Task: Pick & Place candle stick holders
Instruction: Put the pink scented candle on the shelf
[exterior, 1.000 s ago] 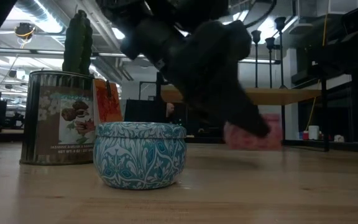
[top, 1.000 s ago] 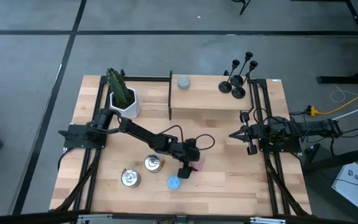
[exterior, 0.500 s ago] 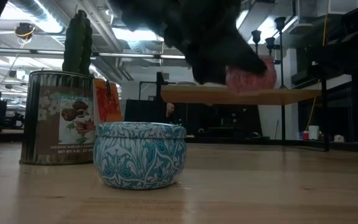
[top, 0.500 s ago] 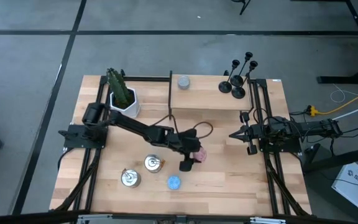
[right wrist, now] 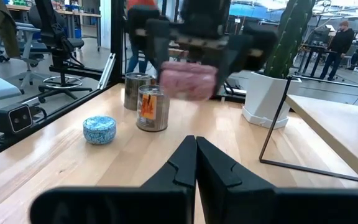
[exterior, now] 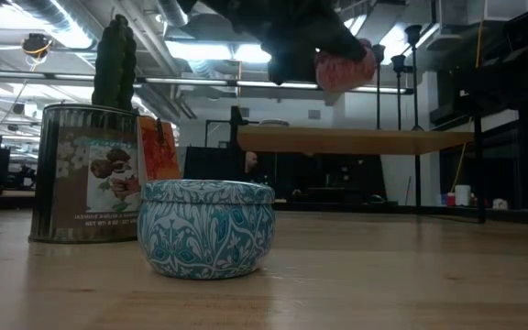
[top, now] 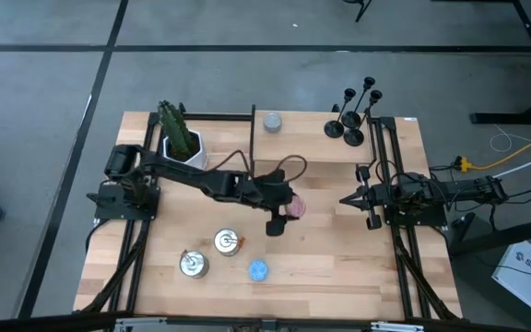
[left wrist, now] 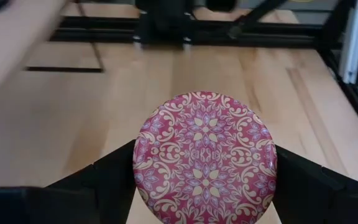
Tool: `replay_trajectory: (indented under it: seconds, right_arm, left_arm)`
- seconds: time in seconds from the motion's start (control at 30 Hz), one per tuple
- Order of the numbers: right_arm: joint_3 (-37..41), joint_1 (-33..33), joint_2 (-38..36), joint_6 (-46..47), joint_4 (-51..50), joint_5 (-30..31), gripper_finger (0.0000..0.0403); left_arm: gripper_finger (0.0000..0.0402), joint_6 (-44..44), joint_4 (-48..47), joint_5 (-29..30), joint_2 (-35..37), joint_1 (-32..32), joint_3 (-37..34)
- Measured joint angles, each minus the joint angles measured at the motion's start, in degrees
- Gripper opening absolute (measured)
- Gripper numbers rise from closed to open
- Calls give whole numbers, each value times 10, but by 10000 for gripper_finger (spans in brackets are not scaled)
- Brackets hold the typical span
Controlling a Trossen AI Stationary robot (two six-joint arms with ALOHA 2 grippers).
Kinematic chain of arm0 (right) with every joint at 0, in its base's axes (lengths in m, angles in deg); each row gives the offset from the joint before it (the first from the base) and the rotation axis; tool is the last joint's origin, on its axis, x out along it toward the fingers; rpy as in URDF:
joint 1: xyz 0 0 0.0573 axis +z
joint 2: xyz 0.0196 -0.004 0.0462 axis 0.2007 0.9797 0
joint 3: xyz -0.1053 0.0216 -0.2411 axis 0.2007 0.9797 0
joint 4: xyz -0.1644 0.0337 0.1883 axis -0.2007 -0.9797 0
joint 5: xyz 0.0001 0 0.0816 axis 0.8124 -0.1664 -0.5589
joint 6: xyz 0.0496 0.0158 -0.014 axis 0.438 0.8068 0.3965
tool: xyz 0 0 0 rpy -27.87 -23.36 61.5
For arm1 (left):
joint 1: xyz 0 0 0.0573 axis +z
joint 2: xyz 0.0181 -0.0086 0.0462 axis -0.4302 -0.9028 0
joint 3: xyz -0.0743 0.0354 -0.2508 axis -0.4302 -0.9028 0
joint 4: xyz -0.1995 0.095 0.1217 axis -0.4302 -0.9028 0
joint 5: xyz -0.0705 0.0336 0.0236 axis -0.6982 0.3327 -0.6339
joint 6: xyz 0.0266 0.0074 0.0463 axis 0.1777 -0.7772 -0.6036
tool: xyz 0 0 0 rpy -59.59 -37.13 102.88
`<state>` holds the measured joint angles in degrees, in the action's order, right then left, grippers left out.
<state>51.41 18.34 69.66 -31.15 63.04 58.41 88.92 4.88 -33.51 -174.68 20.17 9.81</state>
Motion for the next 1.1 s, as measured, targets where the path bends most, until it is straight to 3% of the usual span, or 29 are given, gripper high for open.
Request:
replay_trajectory:
  seconds: [0.47, 1.1]
  right_arm:
    - [0, 0, 0, 0, 0, 0, 11]
    - [0, 0, 0, 0, 0, -1, 11]
  left_arm:
    - [292, 24, -11, 13, 58, 88, 3]
    - [292, -6, -91, -13, 51, 197, 113]
